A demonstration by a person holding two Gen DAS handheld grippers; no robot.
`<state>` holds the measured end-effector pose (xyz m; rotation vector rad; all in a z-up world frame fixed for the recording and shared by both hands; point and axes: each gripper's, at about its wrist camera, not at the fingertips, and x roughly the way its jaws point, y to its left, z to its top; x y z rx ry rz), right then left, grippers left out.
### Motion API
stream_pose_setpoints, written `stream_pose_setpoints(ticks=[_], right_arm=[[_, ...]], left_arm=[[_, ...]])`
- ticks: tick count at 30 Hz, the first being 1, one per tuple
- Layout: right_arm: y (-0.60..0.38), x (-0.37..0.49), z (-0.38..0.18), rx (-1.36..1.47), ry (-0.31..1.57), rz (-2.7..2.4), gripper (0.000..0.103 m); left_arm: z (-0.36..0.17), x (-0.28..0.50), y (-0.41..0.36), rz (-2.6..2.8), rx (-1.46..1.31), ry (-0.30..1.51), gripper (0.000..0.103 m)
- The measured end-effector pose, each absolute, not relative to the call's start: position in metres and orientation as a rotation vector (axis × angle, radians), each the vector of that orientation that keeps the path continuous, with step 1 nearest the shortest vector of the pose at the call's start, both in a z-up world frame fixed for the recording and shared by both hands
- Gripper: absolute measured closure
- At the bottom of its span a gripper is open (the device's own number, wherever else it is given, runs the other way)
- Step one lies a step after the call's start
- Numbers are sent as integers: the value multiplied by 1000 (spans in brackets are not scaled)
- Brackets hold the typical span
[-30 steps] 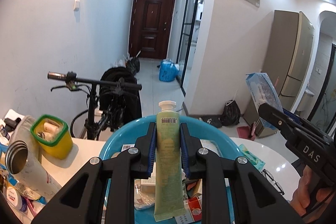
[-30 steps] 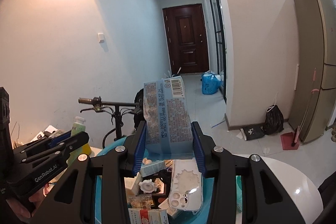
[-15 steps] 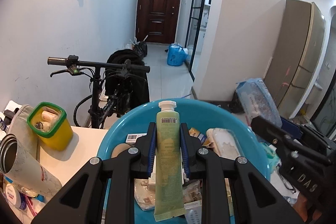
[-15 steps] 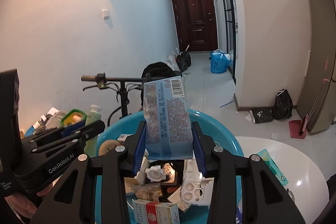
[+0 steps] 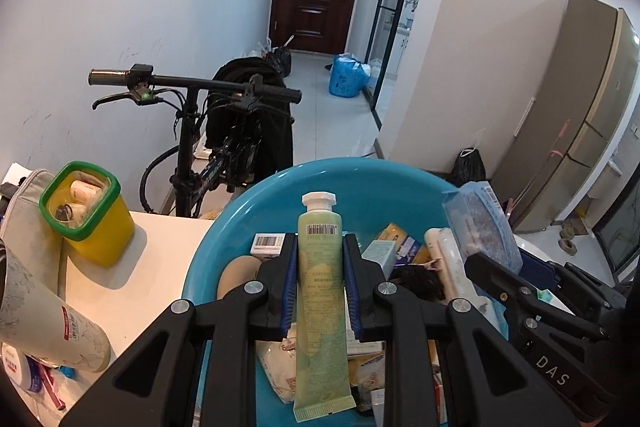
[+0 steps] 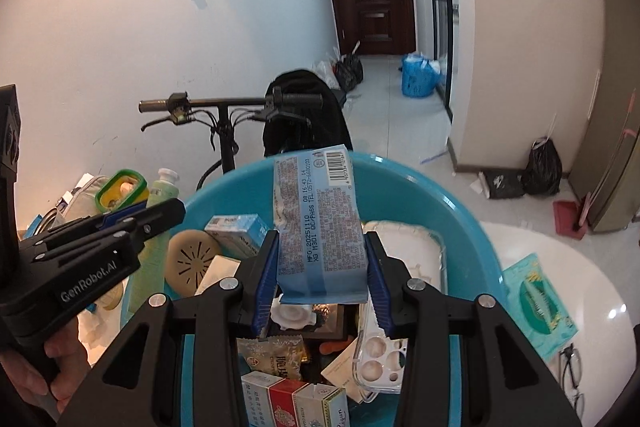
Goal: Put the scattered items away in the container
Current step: 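Lower the green tube into the basin while the right tool lowers the blue packet, then open the left tool to release the tube while the right tool releases the packet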
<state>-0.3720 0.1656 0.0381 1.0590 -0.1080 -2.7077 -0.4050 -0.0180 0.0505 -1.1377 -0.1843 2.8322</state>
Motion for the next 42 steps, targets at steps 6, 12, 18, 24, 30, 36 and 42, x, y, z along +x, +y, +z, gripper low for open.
stream_pose_setpoints(ticks=[6, 12, 18, 24, 30, 36, 42], right_arm=[[164, -381, 23, 1126, -113, -2684, 63], [166, -387, 12, 1184, -177, -2616, 63], [167, -390, 4, 1237, -194, -2605, 63], [163, -391, 3, 1247, -177, -2599, 62], [161, -393, 0, 1264, -170, -2588, 62], [159, -395, -3, 1276, -155, -2595, 62], [157, -396, -3, 1291, -135, -2594, 54]], left_arm=[[28, -424, -31, 2835, -1292, -191, 80], [11, -433, -46, 2782, -1394, -246, 80], [4, -436, -43, 2724, -1446, -255, 80], [-5, -440, -37, 2673, -1502, -277, 80], [-3, -438, -31, 2690, -1505, -242, 80], [11, -432, -38, 2739, -1434, -292, 59], [44, -412, -36, 2887, -1231, -196, 36]])
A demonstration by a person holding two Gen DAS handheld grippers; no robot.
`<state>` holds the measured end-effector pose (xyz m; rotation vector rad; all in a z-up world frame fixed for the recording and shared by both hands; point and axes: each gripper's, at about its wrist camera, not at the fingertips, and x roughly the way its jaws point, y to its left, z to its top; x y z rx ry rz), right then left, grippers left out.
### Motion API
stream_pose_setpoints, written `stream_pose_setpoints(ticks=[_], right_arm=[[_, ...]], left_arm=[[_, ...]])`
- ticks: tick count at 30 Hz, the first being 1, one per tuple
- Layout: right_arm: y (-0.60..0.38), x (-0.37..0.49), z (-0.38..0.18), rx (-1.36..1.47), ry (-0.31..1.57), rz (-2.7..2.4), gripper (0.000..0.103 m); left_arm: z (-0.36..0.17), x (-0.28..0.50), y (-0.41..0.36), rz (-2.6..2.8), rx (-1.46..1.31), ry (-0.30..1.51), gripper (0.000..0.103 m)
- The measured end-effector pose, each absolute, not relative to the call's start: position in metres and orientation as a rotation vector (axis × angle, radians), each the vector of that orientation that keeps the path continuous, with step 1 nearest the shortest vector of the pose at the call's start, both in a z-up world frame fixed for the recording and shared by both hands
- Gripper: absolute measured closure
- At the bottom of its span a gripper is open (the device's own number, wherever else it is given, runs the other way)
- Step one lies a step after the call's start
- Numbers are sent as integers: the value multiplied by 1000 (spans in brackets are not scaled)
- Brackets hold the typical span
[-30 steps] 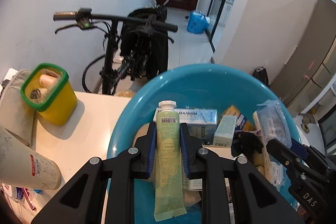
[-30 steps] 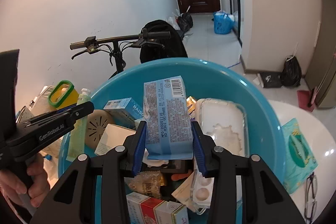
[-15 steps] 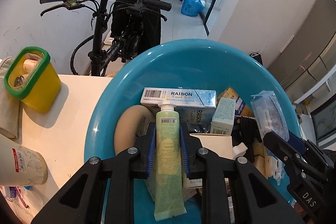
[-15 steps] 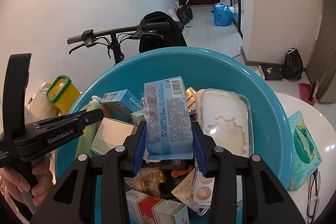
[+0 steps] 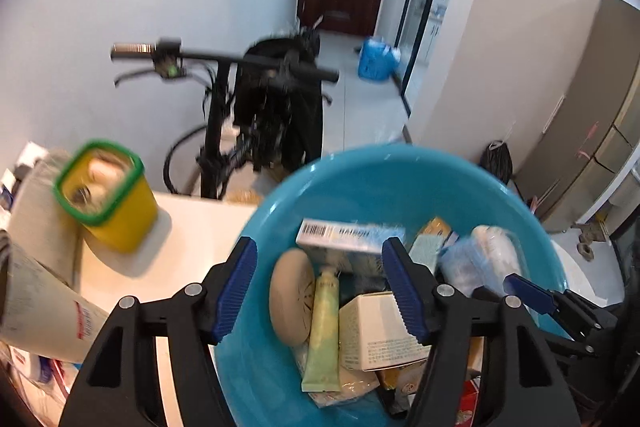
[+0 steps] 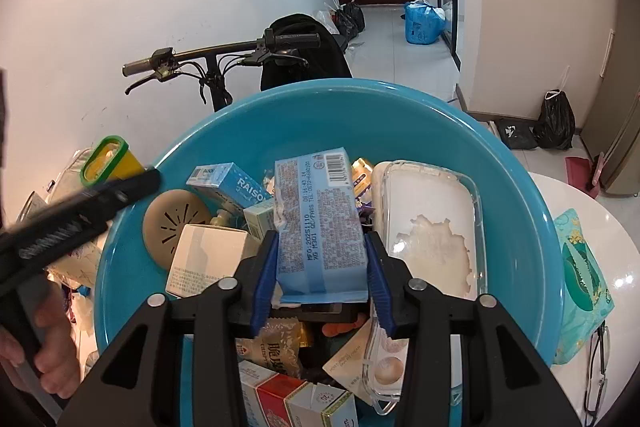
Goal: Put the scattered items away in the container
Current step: 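Open the left tool to release the tube while the right tool releases the packet, then raise both open tools up and away from the turquoise basin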
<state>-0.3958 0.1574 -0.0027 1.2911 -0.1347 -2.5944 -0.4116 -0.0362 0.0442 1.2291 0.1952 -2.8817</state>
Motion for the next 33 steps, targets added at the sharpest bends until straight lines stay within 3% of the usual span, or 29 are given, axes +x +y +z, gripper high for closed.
stream_pose_setpoints(ticks=[3, 7, 9, 14, 17, 23, 33], right_arm=[[155, -390, 6, 1240, -84, -2652, 36], [147, -379, 21, 1150, 100, -2785, 26], [147, -374, 28, 1104, 140, -2853, 18], [167, -368, 45, 1040, -24, -2908, 9], [171, -368, 52, 1036, -31, -2932, 6], [184, -368, 60, 1026, -76, -2989, 5], [203, -333, 99, 816, -79, -3119, 1]], left_arm=[[59, -402, -31, -2911, 1135, 146, 36], [76, -390, -28, -2953, 1042, 138, 35], [84, -384, -30, -2974, 1005, 169, 29], [106, -366, -32, -3013, 865, 177, 27], [113, -359, -32, -3042, 810, 186, 18], [120, -350, -23, -3020, 742, 84, 18], [140, -315, -22, -3067, 522, 133, 15]])
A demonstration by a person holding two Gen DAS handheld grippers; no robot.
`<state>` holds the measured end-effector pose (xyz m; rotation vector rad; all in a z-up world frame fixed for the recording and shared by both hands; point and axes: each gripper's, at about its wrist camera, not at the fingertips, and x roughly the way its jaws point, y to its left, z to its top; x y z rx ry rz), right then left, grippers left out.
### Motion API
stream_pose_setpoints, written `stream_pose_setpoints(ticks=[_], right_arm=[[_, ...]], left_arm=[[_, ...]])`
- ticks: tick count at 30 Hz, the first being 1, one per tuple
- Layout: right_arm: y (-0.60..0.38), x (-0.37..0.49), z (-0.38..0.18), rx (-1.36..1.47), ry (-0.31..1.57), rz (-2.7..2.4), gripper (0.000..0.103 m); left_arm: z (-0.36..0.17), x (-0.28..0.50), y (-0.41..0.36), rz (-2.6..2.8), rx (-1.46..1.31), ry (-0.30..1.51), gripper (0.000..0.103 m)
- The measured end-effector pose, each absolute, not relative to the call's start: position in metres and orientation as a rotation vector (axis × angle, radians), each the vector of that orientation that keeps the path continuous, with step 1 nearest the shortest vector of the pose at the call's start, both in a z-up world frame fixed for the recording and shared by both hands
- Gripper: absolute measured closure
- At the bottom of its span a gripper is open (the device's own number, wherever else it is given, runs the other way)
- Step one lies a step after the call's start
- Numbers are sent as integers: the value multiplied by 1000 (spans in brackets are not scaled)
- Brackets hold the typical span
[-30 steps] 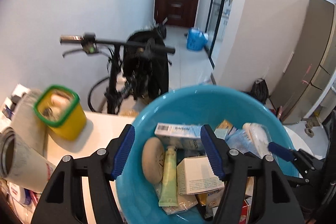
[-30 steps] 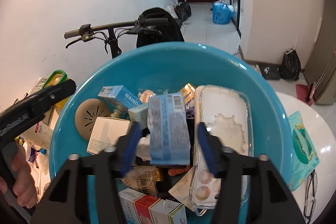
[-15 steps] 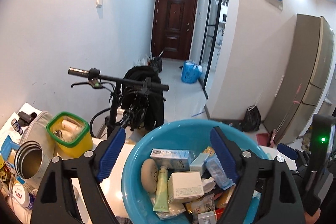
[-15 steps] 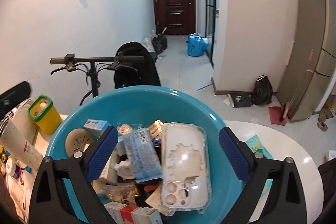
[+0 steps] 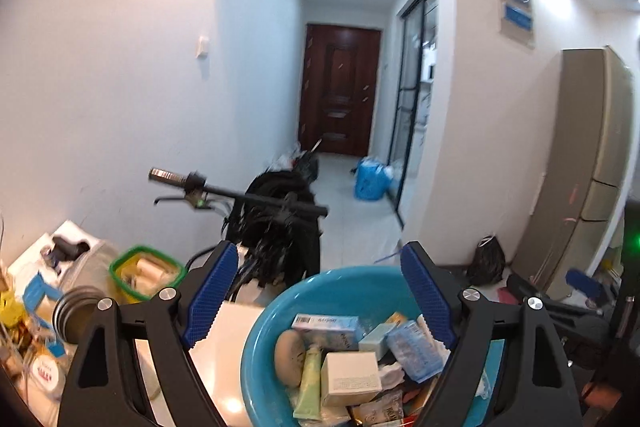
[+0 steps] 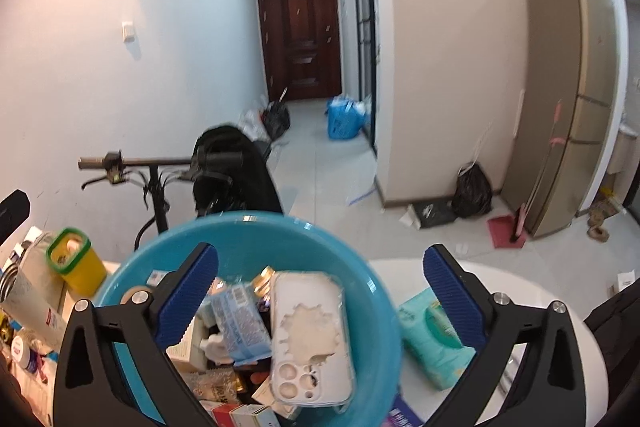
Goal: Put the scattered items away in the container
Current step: 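Raise both open tools up and away from the turquoise basin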
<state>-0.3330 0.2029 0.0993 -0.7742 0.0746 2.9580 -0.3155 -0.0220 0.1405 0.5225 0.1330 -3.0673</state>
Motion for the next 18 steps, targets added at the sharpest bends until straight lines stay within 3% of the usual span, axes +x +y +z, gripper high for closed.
stream_pose_setpoints(ticks=[2, 3, 7, 14, 18], right_arm=[[203, -325, 108, -724, 53, 2969, 1], [204, -322, 112, -703, 54, 2981, 1], [204, -304, 128, -579, 75, 3061, 1], [200, -274, 151, -410, 56, 3095, 1], [201, -253, 164, -298, 54, 3121, 1]], left_arm=[[146, -308, -15, -3052, 462, 25, 1], [148, -303, -12, -3039, 421, -19, 0], [158, -284, -3, -3009, 275, -126, 0], [172, -269, -16, -3104, 326, 63, 0], [179, -257, -15, -3094, 266, 25, 0]])
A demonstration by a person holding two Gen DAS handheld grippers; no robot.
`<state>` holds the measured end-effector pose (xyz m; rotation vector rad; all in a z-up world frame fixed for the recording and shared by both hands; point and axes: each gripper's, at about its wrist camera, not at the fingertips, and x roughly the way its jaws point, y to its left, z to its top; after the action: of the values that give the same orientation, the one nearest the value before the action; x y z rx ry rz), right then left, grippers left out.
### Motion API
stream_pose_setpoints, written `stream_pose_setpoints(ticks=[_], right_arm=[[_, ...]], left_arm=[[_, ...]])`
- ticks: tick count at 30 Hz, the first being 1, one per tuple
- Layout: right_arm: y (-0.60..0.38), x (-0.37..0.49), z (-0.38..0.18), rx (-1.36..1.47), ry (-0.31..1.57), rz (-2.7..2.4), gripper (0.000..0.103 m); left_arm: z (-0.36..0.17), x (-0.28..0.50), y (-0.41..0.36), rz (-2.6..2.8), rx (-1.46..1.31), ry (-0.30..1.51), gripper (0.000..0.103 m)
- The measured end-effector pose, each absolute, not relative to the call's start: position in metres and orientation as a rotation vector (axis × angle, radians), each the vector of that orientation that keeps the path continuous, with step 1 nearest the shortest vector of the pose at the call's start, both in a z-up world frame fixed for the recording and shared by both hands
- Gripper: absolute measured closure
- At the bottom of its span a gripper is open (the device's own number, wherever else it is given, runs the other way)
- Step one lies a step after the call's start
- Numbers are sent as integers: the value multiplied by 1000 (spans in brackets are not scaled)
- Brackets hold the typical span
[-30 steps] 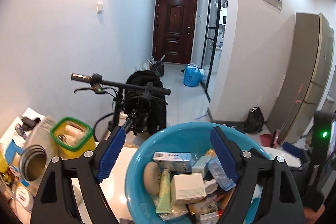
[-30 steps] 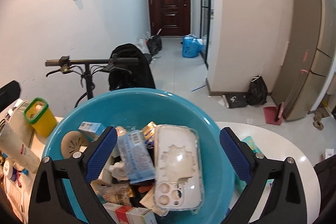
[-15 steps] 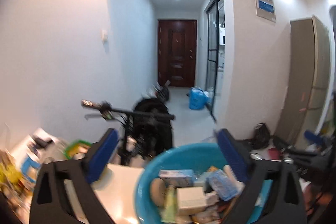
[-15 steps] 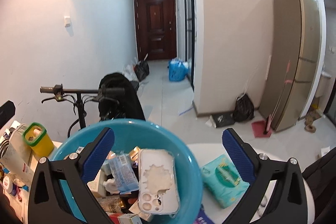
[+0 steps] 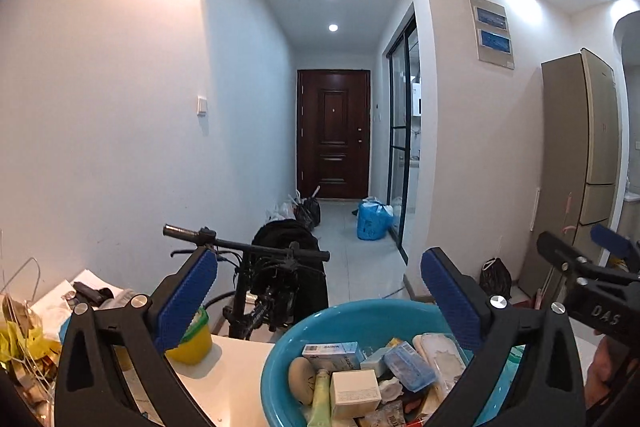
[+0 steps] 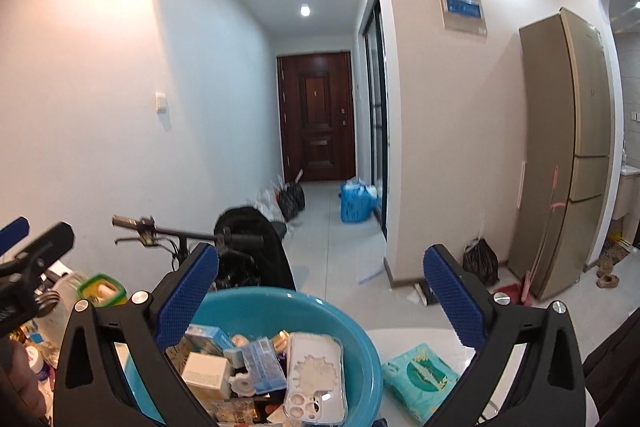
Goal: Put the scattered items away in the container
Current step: 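Raise both open tools up and away from the turquoise basin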
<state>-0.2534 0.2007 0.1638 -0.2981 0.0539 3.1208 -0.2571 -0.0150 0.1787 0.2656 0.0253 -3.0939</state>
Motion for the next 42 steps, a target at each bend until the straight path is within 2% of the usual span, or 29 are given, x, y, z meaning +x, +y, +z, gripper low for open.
stream_pose_setpoints(ticks=[5, 10, 18, 24, 34, 42], right_arm=[[200, -226, 179, -162, 49, 3155, 1], [200, -205, 190, -69, 10, 3148, 1], [207, -185, 206, -27, 88, 3158, 1], [198, -154, 234, 22, -34, 3120, 1], [184, -71, 258, 41, -97, 3114, 1], [194, -24, 263, 23, -48, 3108, 1]], left_arm=[[186, -235, -21, -3114, 173, 111, 0], [194, -213, -21, -3104, 97, 62, 0], [208, -180, -23, -3137, 9, 68, 0], [234, -150, -29, -3196, 66, 174, 0], [278, -57, -32, -3116, 1, 53, 0], [289, -6, -25, -3099, 53, -101, 0]])
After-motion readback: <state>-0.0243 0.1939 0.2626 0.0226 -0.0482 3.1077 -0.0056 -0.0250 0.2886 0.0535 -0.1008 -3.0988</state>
